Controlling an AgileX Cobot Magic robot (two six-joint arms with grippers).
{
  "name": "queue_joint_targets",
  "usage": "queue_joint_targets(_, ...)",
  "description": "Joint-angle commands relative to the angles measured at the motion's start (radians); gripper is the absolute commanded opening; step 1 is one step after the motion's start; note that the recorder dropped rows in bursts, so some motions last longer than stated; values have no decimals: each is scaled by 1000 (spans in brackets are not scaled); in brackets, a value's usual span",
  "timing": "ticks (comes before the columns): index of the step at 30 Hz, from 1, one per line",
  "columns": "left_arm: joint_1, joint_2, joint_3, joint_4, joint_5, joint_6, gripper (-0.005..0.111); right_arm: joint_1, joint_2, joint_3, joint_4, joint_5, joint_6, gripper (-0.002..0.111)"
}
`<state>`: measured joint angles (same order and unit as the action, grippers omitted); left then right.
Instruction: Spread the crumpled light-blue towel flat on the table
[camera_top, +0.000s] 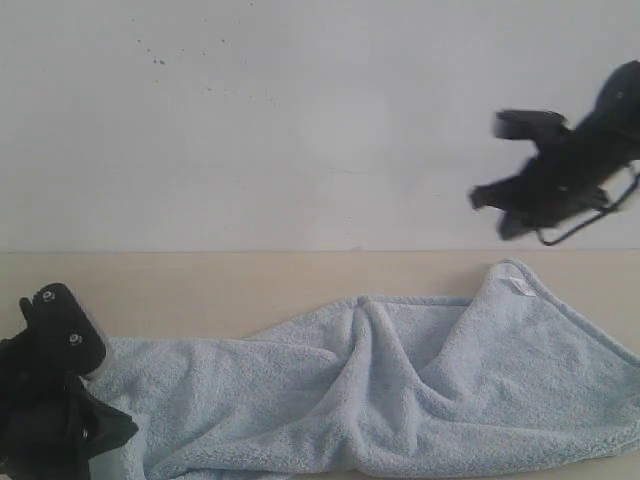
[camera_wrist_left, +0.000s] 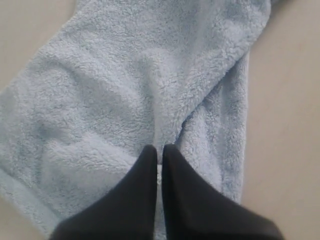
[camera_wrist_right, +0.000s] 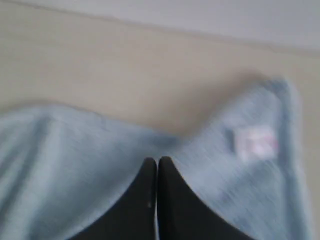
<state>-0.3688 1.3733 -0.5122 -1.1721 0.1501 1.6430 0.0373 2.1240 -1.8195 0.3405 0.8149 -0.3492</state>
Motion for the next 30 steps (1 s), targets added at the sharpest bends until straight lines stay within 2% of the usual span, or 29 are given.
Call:
queue_joint_targets(1,-2,0,-11,-165,-173,-136,4,-190,-8,28,-271,361,190,0)
queue_joint_targets(4,-2,27,-44,-221,-226,-198,4,-304,-30,125,-239,406,141,0)
queue_joint_targets(9,-2,130,-129,-221,-41,-210,4,-416,-145,364,-51,406,84,0)
queue_joint_targets(14,-2,241,-211,-223,118,-210,4,-414,-197,496,13,406,67,0)
queue_joint_targets(17,-2,291,-238,-233,205,-210,6,-387,-195,561,85,406,-34,1)
queue_joint_targets(19,-2,319,-249,-249,285,-210,13,-371,-195,582,118,403,-131,7)
queue_joint_targets(21,-2,344,-258,-286,333,-210,23,-366,-195,580,150,360,-179,17)
queue_joint_targets(25,-2,361,-270,-350,344,-210,47,-366,-195,523,184,259,-187,41)
queue_joint_targets(28,-2,361,-271,-438,361,-211,56,-366,-195,479,123,202,-87,50)
queue_joint_targets(30,-2,361,-271,-472,378,-211,57,-366,-195,469,43,133,1,52)
